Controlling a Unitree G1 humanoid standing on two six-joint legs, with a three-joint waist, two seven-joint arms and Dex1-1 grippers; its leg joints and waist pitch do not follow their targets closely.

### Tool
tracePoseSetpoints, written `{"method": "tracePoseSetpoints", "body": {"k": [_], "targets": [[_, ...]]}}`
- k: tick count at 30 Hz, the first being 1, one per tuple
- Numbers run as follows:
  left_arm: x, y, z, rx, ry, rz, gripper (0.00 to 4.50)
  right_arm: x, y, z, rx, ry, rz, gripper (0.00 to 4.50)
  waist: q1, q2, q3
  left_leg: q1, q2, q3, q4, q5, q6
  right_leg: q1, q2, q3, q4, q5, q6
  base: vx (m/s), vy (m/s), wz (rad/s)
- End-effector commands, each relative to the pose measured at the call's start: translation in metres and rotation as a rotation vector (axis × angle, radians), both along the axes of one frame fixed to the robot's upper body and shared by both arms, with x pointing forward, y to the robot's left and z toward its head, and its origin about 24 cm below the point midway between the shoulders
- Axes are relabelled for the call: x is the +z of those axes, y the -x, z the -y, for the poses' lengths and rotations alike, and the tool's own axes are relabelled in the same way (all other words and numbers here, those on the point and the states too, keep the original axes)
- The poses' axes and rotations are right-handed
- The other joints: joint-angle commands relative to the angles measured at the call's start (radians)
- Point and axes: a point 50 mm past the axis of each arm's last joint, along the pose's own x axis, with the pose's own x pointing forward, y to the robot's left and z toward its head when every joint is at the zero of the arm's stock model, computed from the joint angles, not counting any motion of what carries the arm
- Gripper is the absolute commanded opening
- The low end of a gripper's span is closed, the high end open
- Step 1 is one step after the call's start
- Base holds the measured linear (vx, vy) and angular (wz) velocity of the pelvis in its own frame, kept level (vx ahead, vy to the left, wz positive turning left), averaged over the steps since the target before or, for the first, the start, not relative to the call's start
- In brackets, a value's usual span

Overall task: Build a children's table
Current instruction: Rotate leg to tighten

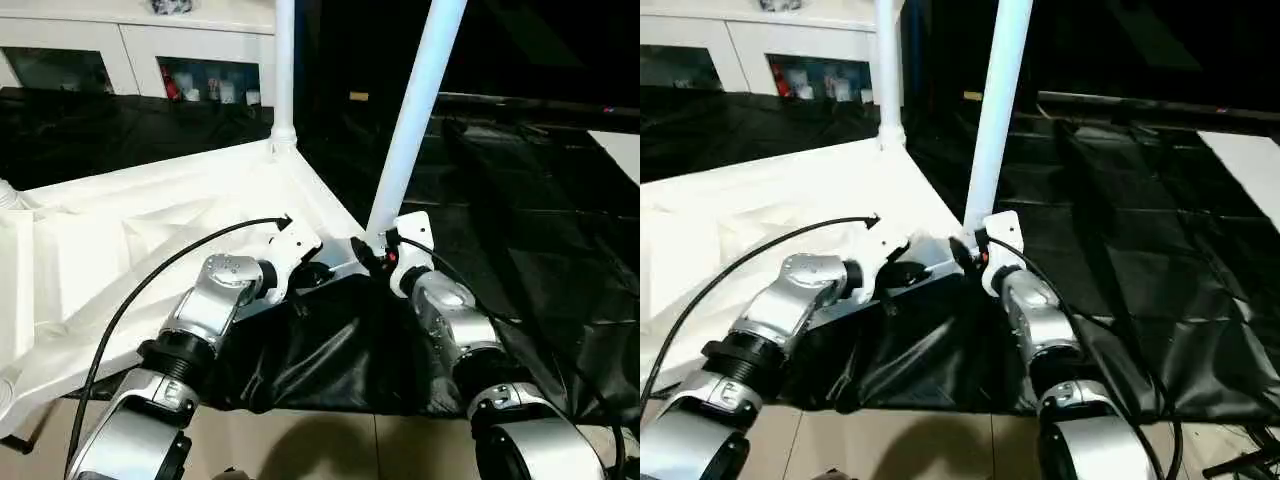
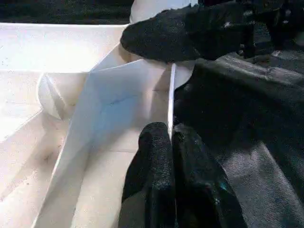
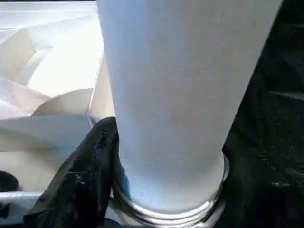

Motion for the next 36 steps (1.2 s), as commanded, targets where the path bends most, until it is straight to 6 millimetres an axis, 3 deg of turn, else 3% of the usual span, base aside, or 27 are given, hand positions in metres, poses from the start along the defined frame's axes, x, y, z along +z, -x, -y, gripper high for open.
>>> {"method": "tracePoseSetpoints", "body": {"k": [1,3,4,5,10,14,16,17,19,20,22,24,25,29,36], "targets": [[0.010,-0.002,0.022,-0.015,0.045,0.056,0.00,-0.012,0.019,-0.049,0.200,-0.063,-0.067,3.63,-0.001,0.014,-0.061,0.001,0.035,-0.018,-0.069,-0.241,0.012,0.046,-0.054,0.046,-0.071,-0.158,-0.203,0.000,0.000,0.00],[0.010,-0.002,0.021,-0.026,0.047,0.054,0.00,-0.012,0.019,-0.049,0.210,-0.074,-0.069,3.88,0.000,0.015,-0.058,0.003,0.036,-0.017,-0.071,-0.263,0.014,0.045,-0.056,0.046,-0.077,-0.197,-0.202,0.000,0.000,0.00],[0.012,0.000,0.020,-0.063,0.055,0.050,0.00,-0.011,0.020,-0.046,0.242,-0.063,-0.057,3.93,0.000,0.020,-0.058,0.004,0.036,-0.018,-0.071,-0.271,0.011,0.045,-0.056,0.047,-0.078,-0.210,-0.200,0.000,0.000,0.00],[0.013,0.003,0.018,-0.108,0.064,0.049,0.00,-0.010,0.021,-0.042,0.290,-0.040,-0.039,4.00,-0.001,0.016,-0.058,0.003,0.036,-0.018,-0.071,-0.279,0.012,0.046,-0.056,0.047,-0.080,-0.224,-0.195,0.000,0.000,0.00],[0.016,0.012,0.010,-0.258,0.099,0.014,0.00,-0.009,0.024,-0.022,0.430,0.021,-0.020,4.13,-0.005,0.020,-0.060,-0.002,0.037,-0.018,-0.068,-0.239,0.030,0.052,-0.055,0.046,-0.071,-0.148,-0.220,0.000,0.000,0.00],[0.017,0.018,0.002,-0.351,0.096,-0.018,0.00,-0.006,0.027,-0.006,0.543,0.053,-0.015,4.13,-0.005,0.023,-0.059,0.002,0.038,-0.014,-0.065,-0.230,0.041,0.050,-0.055,0.048,-0.069,-0.123,-0.250,0.000,0.000,0.00],[0.018,0.021,-0.005,-0.392,0.086,-0.047,0.00,-0.004,0.028,0.005,0.621,0.063,-0.021,4.13,0.000,0.021,-0.059,0.004,0.039,-0.013,-0.063,-0.235,0.047,0.052,-0.054,0.046,-0.068,-0.128,-0.256,0.000,0.000,0.00],[0.017,0.021,-0.007,-0.400,0.082,-0.057,0.00,-0.003,0.029,0.009,0.643,0.067,-0.024,4.13,0.004,0.024,-0.058,0.004,0.042,-0.012,-0.063,-0.230,0.051,0.051,-0.052,0.046,-0.065,-0.113,-0.261,0.000,0.000,0.00],[0.017,0.023,-0.013,-0.426,0.073,-0.074,0.00,-0.001,0.033,0.014,0.710,0.057,-0.040,4.13,0.006,0.022,-0.057,0.002,0.042,-0.011,-0.063,-0.228,0.054,0.052,-0.052,0.045,-0.063,-0.115,-0.264,0.000,0.000,0.00],[0.017,0.023,-0.015,-0.430,0.074,-0.086,0.00,0.000,0.036,0.017,0.762,0.056,-0.046,4.13,0.007,0.014,-0.056,0.002,0.043,-0.010,-0.063,-0.231,0.056,0.052,-0.052,0.045,-0.066,-0.135,-0.259,0.000,0.000,0.00],[0.017,0.024,-0.018,-0.436,0.076,-0.098,0.00,0.001,0.039,0.020,0.808,0.058,-0.053,4.13,0.012,0.017,-0.055,0.002,0.044,-0.011,-0.063,-0.229,0.056,0.053,-0.054,0.046,-0.067,-0.156,-0.253,0.000,0.000,0.00],[0.016,0.025,-0.023,-0.441,0.074,-0.115,0.00,0.003,0.044,0.026,0.894,0.054,-0.082,4.13,0.018,0.011,-0.055,0.001,0.044,-0.011,-0.062,-0.226,0.058,0.053,-0.056,0.046,-0.067,-0.179,-0.246,0.000,0.000,0.00],[0.015,0.026,-0.027,-0.446,0.076,-0.129,0.00,0.005,0.047,0.029,0.946,0.055,-0.099,3.88,0.019,0.012,-0.055,0.002,0.044,-0.011,-0.062,-0.227,0.059,0.051,-0.056,0.046,-0.068,-0.183,-0.244,0.000,0.000,0.00],[0.015,0.028,-0.032,-0.458,0.078,-0.145,0.00,0.005,0.050,0.033,0.990,0.062,-0.119,3.74,0.025,0.012,-0.055,0.003,0.045,-0.012,-0.062,-0.223,0.054,0.049,-0.058,0.046,-0.069,-0.202,-0.240,0.000,0.000,0.00],[0.020,0.027,-0.036,-0.480,0.066,-0.153,0.00,0.004,0.055,0.032,1.029,0.056,-0.132,3.07,0.029,0.018,-0.058,0.002,0.044,-0.012,-0.062,-0.210,0.049,0.049,-0.056,0.044,-0.066,-0.164,-0.250,0.000,0.000,0.00]]}}
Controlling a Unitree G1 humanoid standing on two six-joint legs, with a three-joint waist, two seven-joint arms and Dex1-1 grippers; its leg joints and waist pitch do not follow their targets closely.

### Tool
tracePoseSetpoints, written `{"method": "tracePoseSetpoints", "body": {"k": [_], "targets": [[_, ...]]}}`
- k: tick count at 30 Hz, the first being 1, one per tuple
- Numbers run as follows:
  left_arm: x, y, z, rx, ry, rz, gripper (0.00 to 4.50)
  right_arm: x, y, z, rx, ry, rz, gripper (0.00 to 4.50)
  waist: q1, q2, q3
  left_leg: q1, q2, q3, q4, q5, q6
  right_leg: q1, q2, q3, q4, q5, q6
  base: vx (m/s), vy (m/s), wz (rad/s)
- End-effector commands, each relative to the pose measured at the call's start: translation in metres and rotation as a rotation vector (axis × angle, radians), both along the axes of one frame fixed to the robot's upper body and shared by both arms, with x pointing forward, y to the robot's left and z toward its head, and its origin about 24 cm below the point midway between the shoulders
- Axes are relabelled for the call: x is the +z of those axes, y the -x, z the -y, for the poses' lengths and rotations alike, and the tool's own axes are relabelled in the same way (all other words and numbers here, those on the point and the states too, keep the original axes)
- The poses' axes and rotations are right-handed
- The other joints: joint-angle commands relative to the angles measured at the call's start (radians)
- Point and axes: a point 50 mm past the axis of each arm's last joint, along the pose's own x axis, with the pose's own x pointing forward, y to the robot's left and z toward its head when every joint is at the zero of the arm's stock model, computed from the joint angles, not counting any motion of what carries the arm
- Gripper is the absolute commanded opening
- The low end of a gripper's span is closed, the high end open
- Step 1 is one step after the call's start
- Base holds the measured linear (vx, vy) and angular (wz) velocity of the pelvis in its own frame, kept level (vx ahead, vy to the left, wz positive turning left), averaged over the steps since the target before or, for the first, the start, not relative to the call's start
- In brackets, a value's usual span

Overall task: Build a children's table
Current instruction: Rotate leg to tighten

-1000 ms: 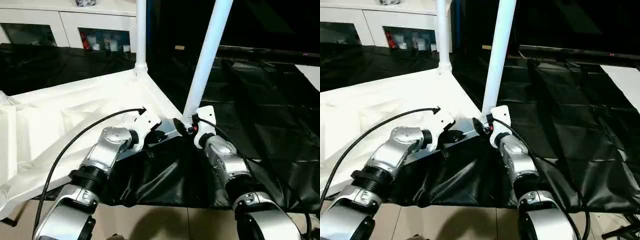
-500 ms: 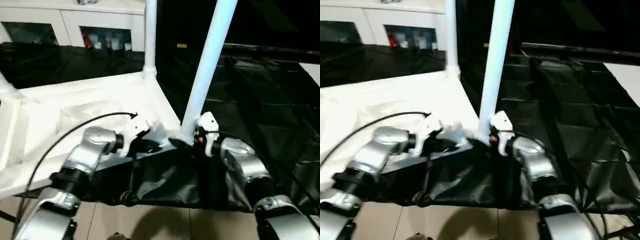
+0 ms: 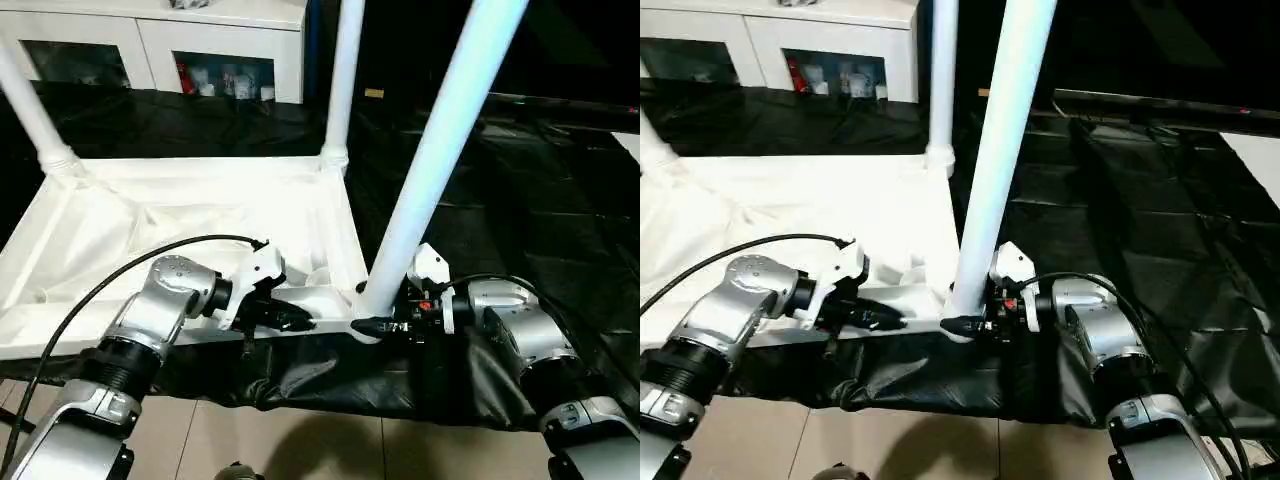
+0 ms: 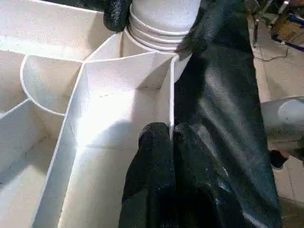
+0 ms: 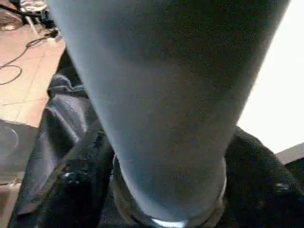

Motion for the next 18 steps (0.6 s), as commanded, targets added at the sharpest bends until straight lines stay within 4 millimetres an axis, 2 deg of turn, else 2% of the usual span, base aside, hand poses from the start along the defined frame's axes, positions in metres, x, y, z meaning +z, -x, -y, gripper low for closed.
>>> {"method": "tracePoseSetpoints", "body": {"k": [1,3,4,6,7,10,11,14,16,17,18], "targets": [[0.015,-0.005,0.012,-0.036,0.047,0.057,0.00,-0.011,0.011,-0.011,0.075,0.007,-0.055,2.99,0.000,0.010,-0.064,0.005,0.042,-0.013,-0.062,-0.215,0.046,0.052,-0.057,0.046,-0.067,-0.163,-0.250,0.000,0.000,0.00],[0.016,-0.006,0.013,-0.026,0.045,0.068,0.00,-0.013,0.011,-0.013,0.052,0.004,-0.049,2.84,0.001,0.012,-0.064,0.005,0.042,-0.014,-0.063,-0.229,0.041,0.052,-0.057,0.046,-0.068,-0.174,-0.251,0.000,0.000,0.00],[0.016,-0.008,0.013,-0.016,0.045,0.074,0.00,-0.015,0.010,-0.015,0.029,0.003,-0.042,2.84,0.001,0.018,-0.064,0.006,0.042,-0.015,-0.064,-0.232,0.037,0.052,-0.058,0.045,-0.068,-0.177,-0.251,0.000,0.000,0.00],[0.016,-0.009,0.015,0.005,0.055,0.080,0.00,-0.016,0.008,-0.017,-0.013,-0.005,-0.035,2.74,-0.002,0.016,-0.063,0.007,0.041,-0.016,-0.066,-0.253,0.025,0.051,-0.057,0.045,-0.071,-0.197,-0.246,0.000,0.000,0.00],[0.015,-0.011,0.018,0.030,0.063,0.087,0.00,-0.017,0.006,-0.019,-0.054,-0.018,-0.032,2.74,-0.002,0.021,-0.062,0.007,0.041,-0.017,-0.067,-0.260,0.021,0.051,-0.057,0.045,-0.072,-0.209,-0.243,0.000,0.000,0.00],[0.013,-0.015,0.029,0.107,0.091,0.123,0.00,-0.022,0.000,-0.028,-0.218,-0.055,-0.028,2.72,-0.010,0.019,-0.061,0.010,0.039,-0.019,-0.069,-0.285,0.000,0.048,-0.059,0.047,-0.080,-0.263,-0.222,0.000,0.000,0.00],[0.013,-0.015,0.029,0.107,0.091,0.123,0.00,-0.022,0.000,-0.028,-0.218,-0.055,-0.028,2.72,-0.011,0.018,-0.062,0.010,0.039,-0.020,-0.069,-0.286,-0.002,0.049,-0.060,0.047,-0.081,-0.267,-0.220,0.000,0.000,0.00],[0.014,-0.019,0.042,0.166,0.116,0.145,0.00,-0.028,-0.007,-0.037,-0.417,-0.071,-0.024,2.71,-0.018,0.011,-0.063,0.008,0.038,-0.020,-0.070,-0.276,-0.003,0.049,-0.059,0.047,-0.081,-0.267,-0.209,0.000,0.000,0.00],[0.014,-0.021,0.050,0.201,0.119,0.164,0.00,-0.030,-0.011,-0.045,-0.517,-0.088,-0.036,2.70,-0.023,0.014,-0.063,0.007,0.037,-0.021,-0.070,-0.268,-0.002,0.049,-0.059,0.048,-0.080,-0.266,-0.205,0.000,0.000,0.00],[0.014,-0.022,0.055,0.219,0.124,0.171,0.00,-0.032,-0.012,-0.051,-0.569,-0.092,-0.047,2.70,-0.028,0.008,-0.063,0.006,0.036,-0.020,-0.069,-0.258,0.001,0.048,-0.058,0.048,-0.079,-0.256,-0.204,0.000,0.000,0.00],[0.015,-0.024,0.059,0.242,0.123,0.183,0.00,-0.034,-0.013,-0.056,-0.601,-0.088,-0.051,2.70,-0.031,0.011,-0.062,0.005,0.036,-0.020,-0.070,-0.252,0.000,0.047,-0.059,0.049,-0.079,-0.258,-0.204,0.000,0.000,0.00]]}}
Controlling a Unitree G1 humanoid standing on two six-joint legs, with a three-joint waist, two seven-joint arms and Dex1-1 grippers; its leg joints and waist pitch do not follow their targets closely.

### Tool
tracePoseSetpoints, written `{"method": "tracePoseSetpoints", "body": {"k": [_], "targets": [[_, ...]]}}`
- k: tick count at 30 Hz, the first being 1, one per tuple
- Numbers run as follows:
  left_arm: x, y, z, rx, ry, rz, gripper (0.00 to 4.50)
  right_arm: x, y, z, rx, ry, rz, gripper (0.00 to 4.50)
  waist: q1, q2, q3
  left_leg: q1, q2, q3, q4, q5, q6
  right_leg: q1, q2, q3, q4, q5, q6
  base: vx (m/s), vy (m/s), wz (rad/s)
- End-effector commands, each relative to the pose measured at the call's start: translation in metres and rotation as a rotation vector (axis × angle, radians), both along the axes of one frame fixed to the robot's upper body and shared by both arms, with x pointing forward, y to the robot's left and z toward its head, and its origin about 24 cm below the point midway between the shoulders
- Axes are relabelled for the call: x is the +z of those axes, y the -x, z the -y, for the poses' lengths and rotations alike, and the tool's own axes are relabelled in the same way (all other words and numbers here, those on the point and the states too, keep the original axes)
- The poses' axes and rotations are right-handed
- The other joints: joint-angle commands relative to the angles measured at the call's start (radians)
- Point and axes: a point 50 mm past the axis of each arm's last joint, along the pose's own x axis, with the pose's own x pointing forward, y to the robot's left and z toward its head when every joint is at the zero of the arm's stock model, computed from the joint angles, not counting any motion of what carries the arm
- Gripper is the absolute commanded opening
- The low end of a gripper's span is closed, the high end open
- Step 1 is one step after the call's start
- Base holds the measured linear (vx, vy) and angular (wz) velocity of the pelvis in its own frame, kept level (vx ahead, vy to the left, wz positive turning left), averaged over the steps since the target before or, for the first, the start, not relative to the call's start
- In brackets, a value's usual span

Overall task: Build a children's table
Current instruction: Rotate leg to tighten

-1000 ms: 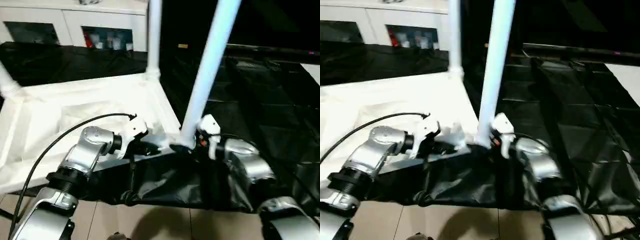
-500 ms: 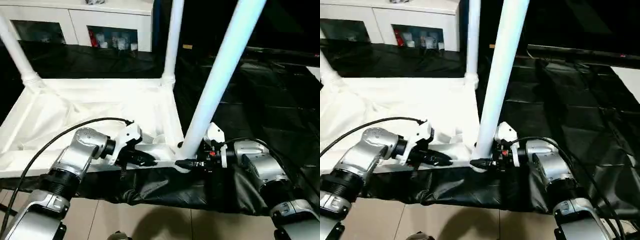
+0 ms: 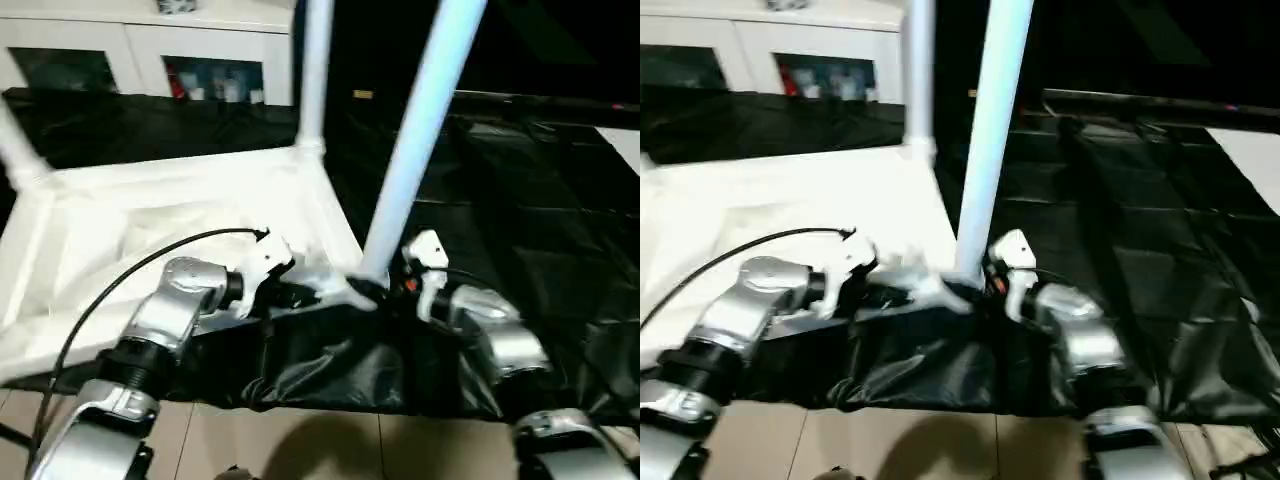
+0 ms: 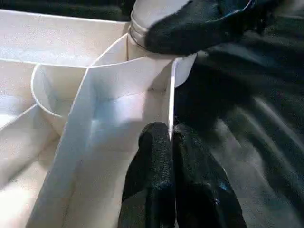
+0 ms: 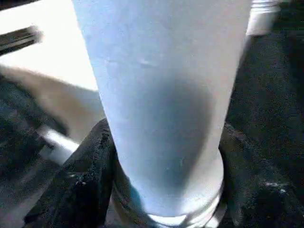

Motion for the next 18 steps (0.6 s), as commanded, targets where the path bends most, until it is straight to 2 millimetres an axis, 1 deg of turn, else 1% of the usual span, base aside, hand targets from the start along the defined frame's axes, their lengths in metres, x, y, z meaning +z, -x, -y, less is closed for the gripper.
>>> {"method": "tracePoseSetpoints", "body": {"k": [1,2,3,5,6,7,8,9,10,11,12,13,14,15,16,17,18], "targets": [[0.019,-0.005,0.039,-0.042,0.101,0.078,0.00,-0.019,0.010,-0.034,0.033,0.011,-0.099,2.70,-0.001,0.007,-0.062,0.004,0.036,-0.019,-0.071,-0.250,0.000,0.045,-0.058,0.047,-0.081,-0.261,-0.199,0.000,0.000,0.00],[0.018,-0.006,0.044,-0.024,0.098,0.086,0.00,-0.020,0.010,-0.041,0.000,0.012,-0.109,2.70,-0.002,0.005,-0.062,0.004,0.037,-0.019,-0.070,-0.247,0.001,0.045,-0.058,0.047,-0.080,-0.254,-0.197,0.000,0.000,0.00],[0.018,-0.007,0.047,-0.012,0.095,0.091,0.00,-0.021,0.009,-0.045,-0.020,0.013,-0.116,2.70,-0.002,0.007,-0.062,0.004,0.036,-0.019,-0.070,-0.245,0.003,0.045,-0.058,0.048,-0.080,-0.250,-0.196,0.000,0.000,0.00],[0.018,-0.007,0.052,0.012,0.093,0.100,0.00,-0.021,0.009,-0.054,-0.036,0.010,-0.124,2.70,-0.003,0.007,-0.061,0.002,0.035,-0.018,-0.070,-0.252,0.006,0.045,-0.058,0.047,-0.082,-0.257,-0.190,0.000,0.000,0.00],[0.017,-0.008,0.057,0.032,0.095,0.107,0.00,-0.020,0.010,-0.064,-0.034,0.007,-0.120,2.70,-0.003,0.002,-0.062,0.003,0.035,-0.017,-0.070,-0.252,0.009,0.045,-0.057,0.047,-0.082,-0.258,-0.187,0.000,0.000,0.00],[0.017,-0.008,0.059,0.047,0.098,0.113,0.00,-0.018,0.010,-0.069,-0.027,0.008,-0.112,2.70,-0.002,0.001,-0.061,0.004,0.035,-0.018,-0.071,-0.253,0.009,0.043,-0.059,0.047,-0.084,-0.272,-0.183,0.000,0.000,0.00],[0.017,-0.008,0.060,0.056,0.099,0.116,0.00,-0.018,0.010,-0.072,-0.023,0.010,-0.106,3.25,-0.002,0.004,-0.060,0.003,0.036,-0.018,-0.072,-0.258,0.009,0.043,-0.060,0.048,-0.085,-0.287,-0.178,0.000,0.000,0.00],[0.018,-0.008,0.060,0.053,0.100,0.117,0.00,-0.017,0.010,-0.072,-0.022,0.009,-0.099,3.39,-0.002,0.001,-0.060,0.004,0.035,-0.018,-0.072,-0.262,0.011,0.042,-0.059,0.048,-0.087,-0.294,-0.173,0.000,0.000,0.00],[0.018,-0.008,0.059,0.052,0.100,0.118,0.00,-0.016,0.009,-0.072,-0.024,-0.002,-0.099,3.39,-0.002,0.000,-0.059,0.002,0.035,-0.018,-0.072,-0.263,0.013,0.043,-0.059,0.048,-0.087,-0.296,-0.170,0.000,0.000,0.00],[0.018,-0.007,0.058,0.046,0.100,0.117,0.00,-0.016,0.009,-0.071,-0.023,-0.012,-0.103,3.45,-0.001,0.003,-0.060,0.003,0.036,-0.019,-0.072,-0.268,0.015,0.041,-0.060,0.049,-0.087,-0.301,-0.167,0.000,0.000,0.00],[0.018,-0.006,0.055,0.029,0.100,0.117,0.00,-0.015,0.008,-0.068,-0.017,-0.019,-0.104,3.60,-0.003,-0.001,-0.059,0.002,0.035,-0.019,-0.073,-0.271,0.016,0.042,-0.059,0.048,-0.088,-0.307,-0.164,0.000,0.000,0.00],[0.018,-0.006,0.055,0.029,0.100,0.117,0.00,-0.015,0.008,-0.068,-0.017,-0.019,-0.104,3.60,-0.001,0.000,-0.059,0.003,0.036,-0.019,-0.073,-0.272,0.016,0.041,-0.059,0.048,-0.088,-0.310,-0.163,0.000,0.000,0.00],[0.018,-0.005,0.050,0.014,0.101,0.117,0.00,-0.013,0.007,-0.062,0.007,0.004,-0.089,3.76,-0.001,0.004,-0.059,0.002,0.035,-0.019,-0.073,-0.272,0.016,0.041,-0.060,0.049,-0.088,-0.310,-0.162,0.000,0.000,0.00],[0.018,-0.004,0.048,-0.003,0.104,0.115,0.00,-0.013,0.007,-0.059,0.024,0.012,-0.086,3.92,-0.003,0.003,-0.060,0.001,0.035,-0.019,-0.073,-0.268,0.017,0.042,-0.059,0.049,-0.087,-0.299,-0.162,0.000,0.000,0.00],[0.019,-0.002,0.043,-0.031,0.112,0.111,0.00,-0.010,0.007,-0.052,0.069,0.016,-0.074,3.92,-0.002,0.009,-0.061,0.001,0.035,-0.020,-0.072,-0.261,0.020,0.045,-0.059,0.048,-0.084,-0.275,-0.168,0.000,0.000,0.00],[0.019,-0.002,0.042,-0.039,0.116,0.111,0.00,-0.010,0.007,-0.050,0.081,0.017,-0.072,3.92,-0.003,0.006,-0.062,-0.001,0.034,-0.019,-0.071,-0.257,0.024,0.046,-0.057,0.048,-0.083,-0.257,-0.171,0.000,0.000,0.00],[0.020,0.001,0.039,-0.081,0.132,0.096,0.00,-0.008,0.008,-0.044,0.142,0.026,-0.059,3.92,-0.003,0.005,-0.064,-0.003,0.034,-0.018,-0.068,-0.237,0.033,0.049,-0.057,0.048,-0.078,-0.213,-0.184,0.000,0.000,0.00]]}}
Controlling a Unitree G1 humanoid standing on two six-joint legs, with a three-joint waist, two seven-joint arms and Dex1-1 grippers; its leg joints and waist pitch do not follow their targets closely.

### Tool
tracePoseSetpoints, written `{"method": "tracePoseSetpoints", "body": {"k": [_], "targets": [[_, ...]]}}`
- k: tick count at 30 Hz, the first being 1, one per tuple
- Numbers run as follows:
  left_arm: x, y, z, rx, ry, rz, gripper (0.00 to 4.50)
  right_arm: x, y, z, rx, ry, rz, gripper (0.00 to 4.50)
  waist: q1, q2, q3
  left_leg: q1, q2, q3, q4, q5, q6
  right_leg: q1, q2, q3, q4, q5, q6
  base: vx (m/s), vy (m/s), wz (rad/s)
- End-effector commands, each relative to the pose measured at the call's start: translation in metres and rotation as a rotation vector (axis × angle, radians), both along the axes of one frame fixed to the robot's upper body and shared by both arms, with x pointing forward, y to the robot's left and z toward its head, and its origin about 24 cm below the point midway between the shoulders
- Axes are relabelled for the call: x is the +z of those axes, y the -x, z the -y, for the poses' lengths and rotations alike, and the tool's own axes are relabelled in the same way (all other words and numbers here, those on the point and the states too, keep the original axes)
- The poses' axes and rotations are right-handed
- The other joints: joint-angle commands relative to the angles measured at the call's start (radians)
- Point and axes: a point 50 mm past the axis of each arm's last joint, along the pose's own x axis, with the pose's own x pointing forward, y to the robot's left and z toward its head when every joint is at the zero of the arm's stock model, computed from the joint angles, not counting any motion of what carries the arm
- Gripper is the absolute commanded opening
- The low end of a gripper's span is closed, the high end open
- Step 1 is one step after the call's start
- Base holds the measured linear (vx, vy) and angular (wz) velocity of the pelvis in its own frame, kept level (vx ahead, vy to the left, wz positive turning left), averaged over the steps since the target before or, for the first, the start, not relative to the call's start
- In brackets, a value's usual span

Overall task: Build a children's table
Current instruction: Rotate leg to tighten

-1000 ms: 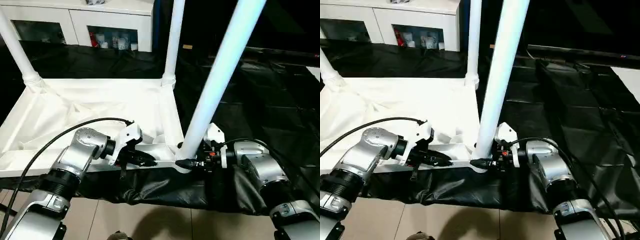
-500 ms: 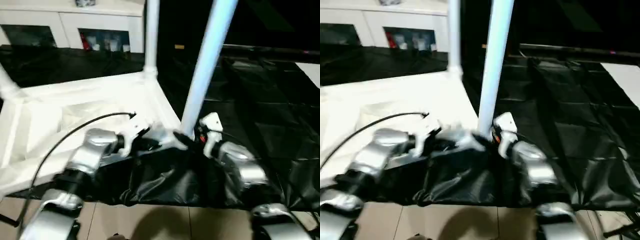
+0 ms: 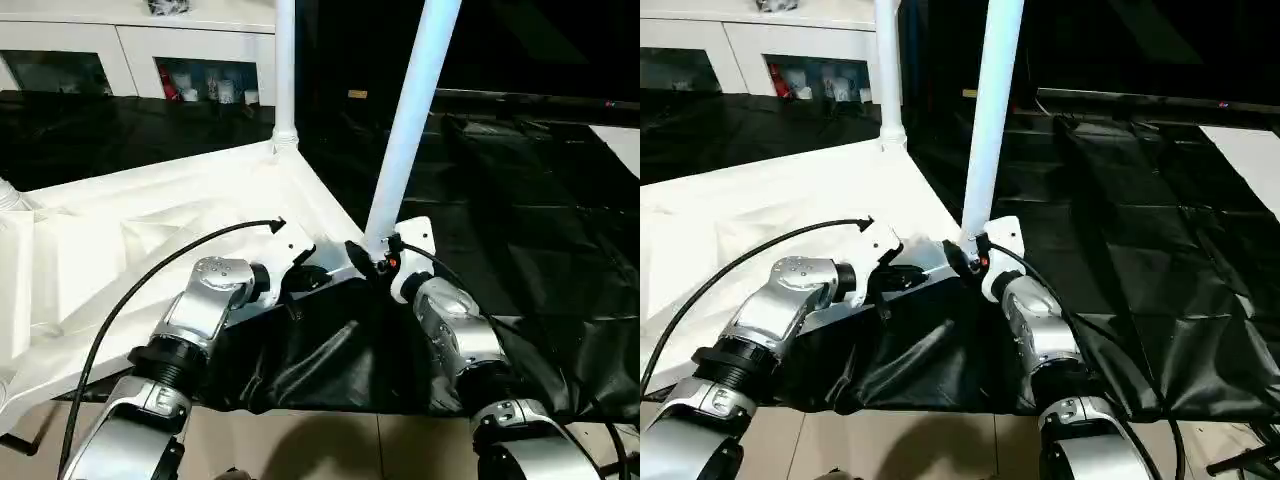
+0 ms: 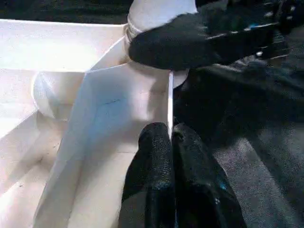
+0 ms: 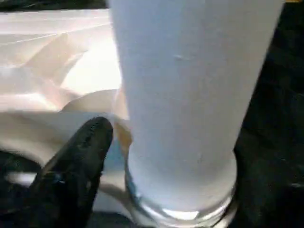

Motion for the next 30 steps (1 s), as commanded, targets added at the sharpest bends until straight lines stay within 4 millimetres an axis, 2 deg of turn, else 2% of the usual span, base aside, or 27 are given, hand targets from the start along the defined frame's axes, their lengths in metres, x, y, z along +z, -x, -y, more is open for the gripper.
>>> {"method": "tracePoseSetpoints", "body": {"k": [1,2,3,4,7,8,9,11,12,13,14,15,19,20,22,24,26,28,30], "targets": [[0.020,0.007,0.024,-0.180,0.137,0.057,0.00,-0.011,0.018,-0.029,0.294,0.014,-0.059,3.92,0.004,0.004,-0.063,-0.002,0.035,-0.018,-0.064,-0.224,0.038,0.052,-0.057,0.048,-0.075,-0.190,-0.194,0.000,0.000,0.00],[0.020,0.008,0.023,-0.193,0.137,0.052,0.00,-0.010,0.019,-0.027,0.316,0.019,-0.055,3.92,0.005,0.000,-0.065,-0.003,0.035,-0.016,-0.061,-0.201,0.052,0.053,-0.056,0.047,-0.070,-0.151,-0.211,0.000,0.000,0.00],[0.020,0.008,0.022,-0.199,0.133,0.051,0.00,-0.009,0.019,-0.025,0.332,0.020,-0.052,3.92,0.006,0.002,-0.064,-0.003,0.036,-0.015,-0.060,-0.188,0.063,0.053,-0.058,0.048,-0.068,-0.128,-0.225,0.000,0.000,0.00],[0.020,0.009,0.020,-0.217,0.126,0.046,0.00,-0.008,0.021,-0.021,0.379,0.026,-0.048,3.92,0.006,-0.001,-0.064,-0.003,0.035,-0.014,-0.060,-0.183,0.068,0.054,-0.057,0.047,-0.068,-0.127,-0.227,0.000,0.000,0.00],[0.020,0.010,0.011,-0.262,0.102,0.030,0.00,-0.005,0.028,-0.007,0.536,0.050,-0.058,3.92,0.017,0.002,-0.063,0.002,0.038,-0.012,-0.058,-0.182,0.078,0.054,-0.054,0.045,-0.067,-0.128,-0.237,0.000,0.000,0.00],[0.020,0.012,0.006,-0.288,0.095,0.015,0.00,-0.003,0.031,-0.002,0.597,0.054,-0.070,3.92,0.018,0.004,-0.062,0.002,0.039,-0.012,-0.058,-0.184,0.078,0.053,-0.053,0.045,-0.066,-0.128,-0.239,0.000,0.000,0.00],[0.020,0.012,0.003,-0.301,0.087,0.008,0.00,-0.002,0.032,0.001,0.624,0.056,-0.078,3.92,0.021,0.012,-0.061,0.002,0.040,-0.012,-0.059,-0.199,0.074,0.053,-0.052,0.044,-0.069,-0.140,-0.240,0.000,0.000,0.00],[0.020,0.013,0.001,-0.311,0.081,0.002,0.00,-0.002,0.033,0.003,0.644,0.057,-0.085,3.92,0.024,0.008,-0.061,0.002,0.042,-0.013,-0.060,-0.205,0.068,0.054,-0.055,0.044,-0.066,-0.144,-0.243,0.000,0.000,0.00],[0.020,0.013,-0.003,-0.321,0.073,-0.006,0.00,-0.001,0.035,0.006,0.675,0.060,-0.091,3.92,0.025,0.011,-0.061,0.002,0.042,-0.013,-0.060,-0.211,0.062,0.054,-0.056,0.044,-0.068,-0.155,-0.244,0.000,0.000,0.00],[0.020,0.014,-0.006,-0.333,0.061,-0.012,0.00,-0.001,0.038,0.008,0.712,0.066,-0.099,3.92,0.026,0.019,-0.062,0.003,0.042,-0.014,-0.060,-0.216,0.058,0.054,-0.056,0.044,-0.067,-0.156,-0.246,0.000,0.000,0.00],[0.019,0.014,-0.009,-0.341,0.052,-0.018,0.00,0.000,0.041,0.010,0.745,0.069,-0.107,3.92,0.027,0.014,-0.062,0.004,0.042,-0.013,-0.060,-0.223,0.055,0.054,-0.054,0.044,-0.069,-0.156,-0.245,0.000,0.000,0.00],[0.019,0.014,-0.011,-0.349,0.045,-0.025,0.00,0.001,0.043,0.012,0.780,0.072,-0.115,3.92,0.029,0.018,-0.063,0.005,0.042,-0.013,-0.060,-0.221,0.054,0.053,-0.055,0.044,-0.066,-0.147,-0.249,0.000,0.000,0.00],[0.020,0.013,-0.017,-0.380,0.023,-0.036,0.00,0.001,0.051,0.017,0.862,0.101,-0.119,3.92,0.035,0.014,-0.063,0.004,0.041,-0.013,-0.058,-0.216,0.053,0.054,-0.055,0.044,-0.066,-0.138,-0.250,0.000,0.000,0.00],[0.020,0.014,-0.017,-0.385,0.024,-0.038,0.00,0.001,0.052,0.018,0.875,0.100,-0.124,3.67,0.036,0.010,-0.063,0.003,0.041,-0.013,-0.059,-0.214,0.053,0.056,-0.054,0.043,-0.066,-0.140,-0.249,0.000,0.000,0.00],[0.021,0.013,-0.017,-0.390,0.027,-0.041,0.00,0.000,0.054,0.019,0.893,0.103,-0.129,3.61,0.038,0.012,-0.063,0.005,0.043,-0.014,-0.059,-0.220,0.051,0.053,-0.056,0.043,-0.067,-0.155,-0.249,0.000,0.000,0.00],[0.021,0.013,-0.017,-0.393,0.032,-0.045,0.00,0.000,0.056,0.020,0.902,0.101,-0.138,3.43,0.039,0.007,-0.062,0.004,0.041,-0.013,-0.059,-0.222,0.047,0.054,-0.057,0.044,-0.068,-0.172,-0.246,0.000,0.000,0.00],[0.020,0.015,-0.017,-0.396,0.044,-0.056,0.00,-0.001,0.056,0.018,0.895,0.093,-0.144,3.29,0.038,0.007,-0.062,0.004,0.042,-0.014,-0.059,-0.217,0.046,0.054,-0.058,0.044,-0.068,-0.178,-0.241,0.000,0.000,0.00],[0.019,0.015,-0.016,-0.399,0.050,-0.061,0.00,-0.002,0.057,0.018,0.893,0.090,-0.146,3.18,0.038,0.008,-0.063,0.004,0.042,-0.014,-0.059,-0.210,0.046,0.053,-0.057,0.044,-0.068,-0.173,-0.242,0.000,0.000,0.00],[0.018,0.017,-0.015,-0.409,0.055,-0.069,0.00,-0.002,0.057,0.017,0.893,0.086,-0.147,3.05,0.038,0.003,-0.064,0.003,0.042,-0.013,-0.057,-0.194,0.052,0.055,-0.056,0.044,-0.064,-0.149,-0.245,0.000,0.000,0.00]]}}
